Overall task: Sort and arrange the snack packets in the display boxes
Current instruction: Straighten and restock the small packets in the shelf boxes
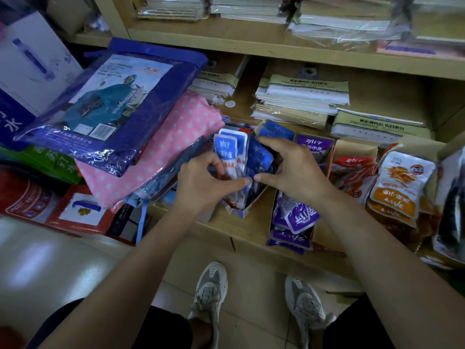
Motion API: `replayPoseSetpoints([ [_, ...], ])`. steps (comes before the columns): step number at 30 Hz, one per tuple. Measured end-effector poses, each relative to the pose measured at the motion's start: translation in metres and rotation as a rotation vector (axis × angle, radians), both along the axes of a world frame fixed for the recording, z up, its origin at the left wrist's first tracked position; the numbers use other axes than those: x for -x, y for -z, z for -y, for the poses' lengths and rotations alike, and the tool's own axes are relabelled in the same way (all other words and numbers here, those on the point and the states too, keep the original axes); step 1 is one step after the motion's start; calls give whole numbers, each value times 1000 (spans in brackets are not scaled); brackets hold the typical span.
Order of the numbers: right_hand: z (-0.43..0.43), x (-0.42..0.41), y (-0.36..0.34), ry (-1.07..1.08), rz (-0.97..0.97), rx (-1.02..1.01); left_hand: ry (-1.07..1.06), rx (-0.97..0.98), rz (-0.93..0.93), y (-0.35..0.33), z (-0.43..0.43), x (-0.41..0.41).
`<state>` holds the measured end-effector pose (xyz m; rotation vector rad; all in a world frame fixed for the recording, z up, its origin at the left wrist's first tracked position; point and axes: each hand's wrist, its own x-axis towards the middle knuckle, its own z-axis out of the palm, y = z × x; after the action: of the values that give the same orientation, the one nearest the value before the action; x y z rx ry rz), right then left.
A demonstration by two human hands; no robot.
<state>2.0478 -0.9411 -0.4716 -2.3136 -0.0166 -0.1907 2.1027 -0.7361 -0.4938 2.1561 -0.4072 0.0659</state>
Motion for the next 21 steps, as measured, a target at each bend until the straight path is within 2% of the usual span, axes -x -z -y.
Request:
replayPoseSetpoints([
  [7, 4, 0, 1, 47, 36, -6, 37, 110, 60, 22, 2, 12],
  [12, 8, 0, 0, 39, 46, -8, 30, 62, 82, 42, 1, 22],
  [16, 11, 0, 3, 21, 84, -11, -45, -122, 195, 53, -1, 30],
  [21, 13, -1, 7, -3, 130, -22, -31, -23, 248, 41, 1, 29],
])
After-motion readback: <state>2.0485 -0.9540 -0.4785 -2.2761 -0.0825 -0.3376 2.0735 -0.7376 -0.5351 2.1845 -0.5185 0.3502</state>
